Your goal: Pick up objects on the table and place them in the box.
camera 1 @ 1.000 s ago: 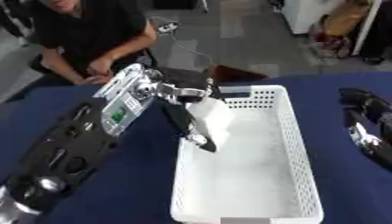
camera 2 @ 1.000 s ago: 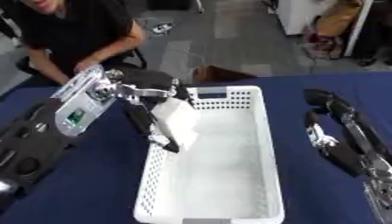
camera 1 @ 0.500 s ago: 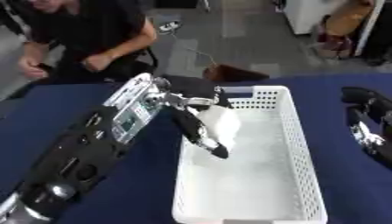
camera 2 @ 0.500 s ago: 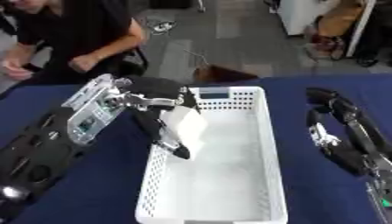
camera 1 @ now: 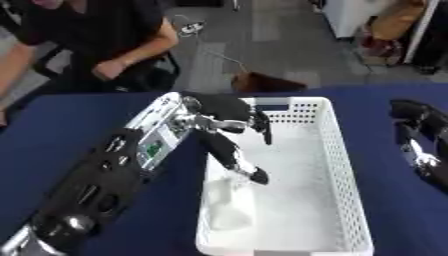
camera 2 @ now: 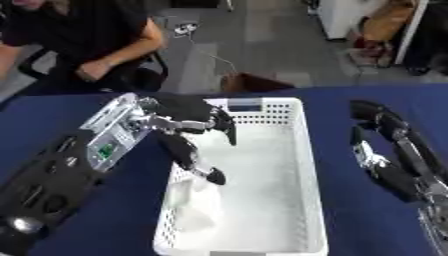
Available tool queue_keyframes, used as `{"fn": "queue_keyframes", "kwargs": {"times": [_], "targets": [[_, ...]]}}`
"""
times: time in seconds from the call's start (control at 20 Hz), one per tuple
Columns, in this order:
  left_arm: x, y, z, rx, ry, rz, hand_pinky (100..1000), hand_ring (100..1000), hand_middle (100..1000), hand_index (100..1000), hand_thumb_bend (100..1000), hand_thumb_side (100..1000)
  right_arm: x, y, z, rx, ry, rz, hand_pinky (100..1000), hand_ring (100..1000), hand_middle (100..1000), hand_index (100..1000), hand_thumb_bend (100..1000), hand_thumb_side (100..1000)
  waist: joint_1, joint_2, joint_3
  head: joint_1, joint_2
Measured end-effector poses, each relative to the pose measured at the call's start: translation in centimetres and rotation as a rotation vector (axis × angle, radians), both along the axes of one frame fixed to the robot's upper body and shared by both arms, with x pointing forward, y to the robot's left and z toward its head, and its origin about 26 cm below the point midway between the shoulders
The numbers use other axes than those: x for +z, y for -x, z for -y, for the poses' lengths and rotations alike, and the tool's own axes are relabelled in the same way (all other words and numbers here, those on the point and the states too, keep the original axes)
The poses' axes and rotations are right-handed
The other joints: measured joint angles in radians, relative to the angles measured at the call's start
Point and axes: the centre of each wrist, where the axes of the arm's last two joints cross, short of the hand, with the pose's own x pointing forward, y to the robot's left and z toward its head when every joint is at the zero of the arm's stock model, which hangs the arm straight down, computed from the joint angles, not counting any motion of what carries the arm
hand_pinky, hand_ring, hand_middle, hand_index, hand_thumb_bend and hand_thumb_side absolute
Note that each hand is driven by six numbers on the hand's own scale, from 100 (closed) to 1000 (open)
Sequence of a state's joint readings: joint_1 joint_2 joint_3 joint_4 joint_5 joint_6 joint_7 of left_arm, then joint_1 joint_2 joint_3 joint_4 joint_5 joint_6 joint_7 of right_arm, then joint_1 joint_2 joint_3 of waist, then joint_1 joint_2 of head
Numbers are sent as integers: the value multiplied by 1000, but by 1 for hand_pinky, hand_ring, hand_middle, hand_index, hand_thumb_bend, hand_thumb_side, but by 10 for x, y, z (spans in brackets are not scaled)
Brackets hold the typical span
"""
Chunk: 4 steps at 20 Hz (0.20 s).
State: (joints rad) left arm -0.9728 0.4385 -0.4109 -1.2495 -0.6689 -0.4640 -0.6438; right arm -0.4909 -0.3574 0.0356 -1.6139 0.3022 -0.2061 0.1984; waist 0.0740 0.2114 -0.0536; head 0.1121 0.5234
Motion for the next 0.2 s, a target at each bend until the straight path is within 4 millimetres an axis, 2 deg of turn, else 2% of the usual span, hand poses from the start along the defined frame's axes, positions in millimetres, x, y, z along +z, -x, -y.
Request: {"fn": "queue_keyframes", "kwargs": {"times": [0.2], "targets": [[-1, 0, 1, -1, -5, 3, 672, 787, 802, 831, 733, 908, 0, 0, 0, 0, 0, 0, 819, 856, 893, 896, 100, 703, 0, 0, 0, 0, 0]]}}
